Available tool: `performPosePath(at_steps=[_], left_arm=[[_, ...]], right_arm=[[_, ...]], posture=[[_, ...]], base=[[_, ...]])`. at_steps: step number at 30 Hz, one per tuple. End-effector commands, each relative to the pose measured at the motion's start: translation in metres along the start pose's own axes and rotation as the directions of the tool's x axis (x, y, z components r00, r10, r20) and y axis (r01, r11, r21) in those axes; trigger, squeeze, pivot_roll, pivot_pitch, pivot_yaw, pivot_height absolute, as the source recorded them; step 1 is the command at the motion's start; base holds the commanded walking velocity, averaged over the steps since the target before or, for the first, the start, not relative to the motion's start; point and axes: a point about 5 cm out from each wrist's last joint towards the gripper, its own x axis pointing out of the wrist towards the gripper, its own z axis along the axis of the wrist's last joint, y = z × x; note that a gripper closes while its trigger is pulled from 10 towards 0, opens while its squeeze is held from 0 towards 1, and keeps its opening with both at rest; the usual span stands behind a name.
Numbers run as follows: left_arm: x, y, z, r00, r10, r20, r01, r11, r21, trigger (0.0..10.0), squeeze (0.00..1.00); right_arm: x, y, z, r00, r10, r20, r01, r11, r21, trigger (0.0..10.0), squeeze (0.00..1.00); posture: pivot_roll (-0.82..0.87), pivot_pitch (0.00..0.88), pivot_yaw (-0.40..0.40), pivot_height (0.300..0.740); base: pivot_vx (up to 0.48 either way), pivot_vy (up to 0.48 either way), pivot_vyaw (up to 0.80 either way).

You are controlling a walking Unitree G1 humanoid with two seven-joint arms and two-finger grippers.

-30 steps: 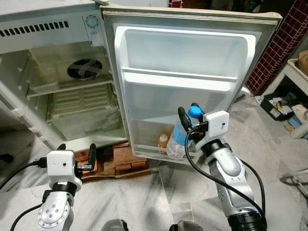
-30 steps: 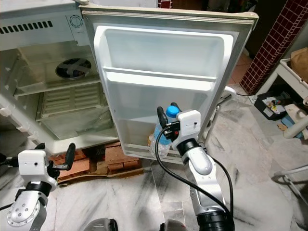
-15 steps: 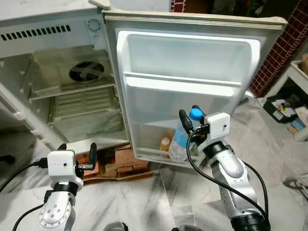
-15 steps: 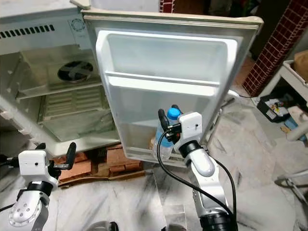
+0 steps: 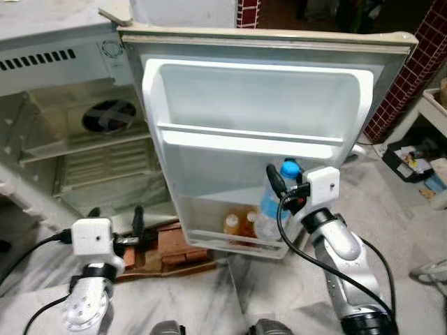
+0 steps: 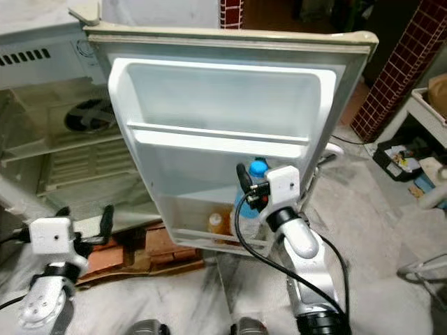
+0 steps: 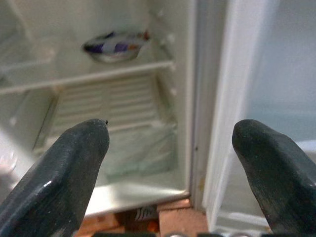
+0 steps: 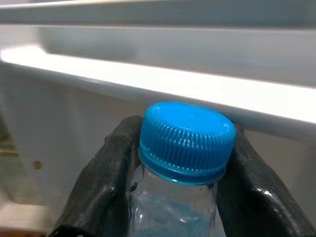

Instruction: Restocking fridge

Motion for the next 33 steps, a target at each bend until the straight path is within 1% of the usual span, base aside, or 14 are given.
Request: performPosePath(at_steps=[1,6,12,16,18,19,21,32,33], left_arm=[[-0.0038,0.0061,-0.0021,0.999,0.053,-0.015,-0.052,0.998,0.033,10.0,0.0],[-0.0052,0.0105,-0.0029,0.995,0.101,-0.022,-0.1,0.994,0.043,10.0,0.0],[-0.0082,0.0125,-0.0032,0.994,0.108,-0.022,-0.107,0.993,0.053,10.0,0.0],[-0.006,0.0131,-0.0029,0.993,0.115,-0.016,-0.113,0.991,0.068,10.0,0.0],[-0.0044,0.0131,-0.0018,0.993,0.118,-0.01,-0.117,0.99,0.074,10.0,0.0],[-0.0044,0.0131,-0.0018,0.993,0.118,-0.01,-0.117,0.99,0.074,10.0,0.0],[-0.003,0.0128,-0.0009,0.993,0.115,-0.006,-0.114,0.99,0.08,10.0,0.0],[0.0004,0.0118,-0.0009,0.995,0.103,-0.005,-0.102,0.991,0.091,10.0,0.0],[0.001,0.0116,-0.0009,0.995,0.098,-0.005,-0.097,0.991,0.093,10.0,0.0]], right_arm=[[0.0041,0.0114,0.0097,0.998,0.054,0.04,-0.055,0.998,0.016,10.0,0.0],[0.0023,0.0127,0.0107,0.997,0.063,0.045,-0.063,0.998,0.016,10.0,0.0],[0.0034,0.0116,0.0114,0.997,0.062,0.042,-0.063,0.998,0.019,10.0,0.0],[0.0049,0.012,0.0113,0.997,0.065,0.04,-0.066,0.998,0.019,10.0,0.0],[0.0048,0.0125,0.0114,0.997,0.067,0.039,-0.068,0.998,0.02,10.0,0.0],[0.0048,0.0125,0.0114,0.997,0.067,0.039,-0.068,0.998,0.02,10.0,0.0],[0.0045,0.013,0.0112,0.997,0.067,0.037,-0.068,0.997,0.024,10.0,0.0],[0.0045,0.014,0.0098,0.997,0.068,0.032,-0.069,0.997,0.036,10.0,0.0],[0.0049,0.0142,0.0097,0.997,0.066,0.033,-0.067,0.997,0.041,10.0,0.0]], posture=[[0.01,0.114,0.008,0.74],[0.01,0.119,0.007,0.74],[0.01,0.122,0.005,0.74],[0.02,0.124,0.003,0.74],[0.02,0.124,0.004,0.73],[0.02,0.124,0.004,0.73],[0.01,0.122,0.005,0.715],[0.01,0.12,0.007,0.715],[0.01,0.12,0.007,0.71]], base=[[0.0,0.0,0.0],[0.0,0.0,0.0],[0.0,0.0,0.0],[0.0,0.0,0.0],[0.0,0.0,0.0],[0.0,0.0,0.0],[0.0,0.0,0.0],[0.0,0.0,0.0],[0.0,0.0,0.0]])
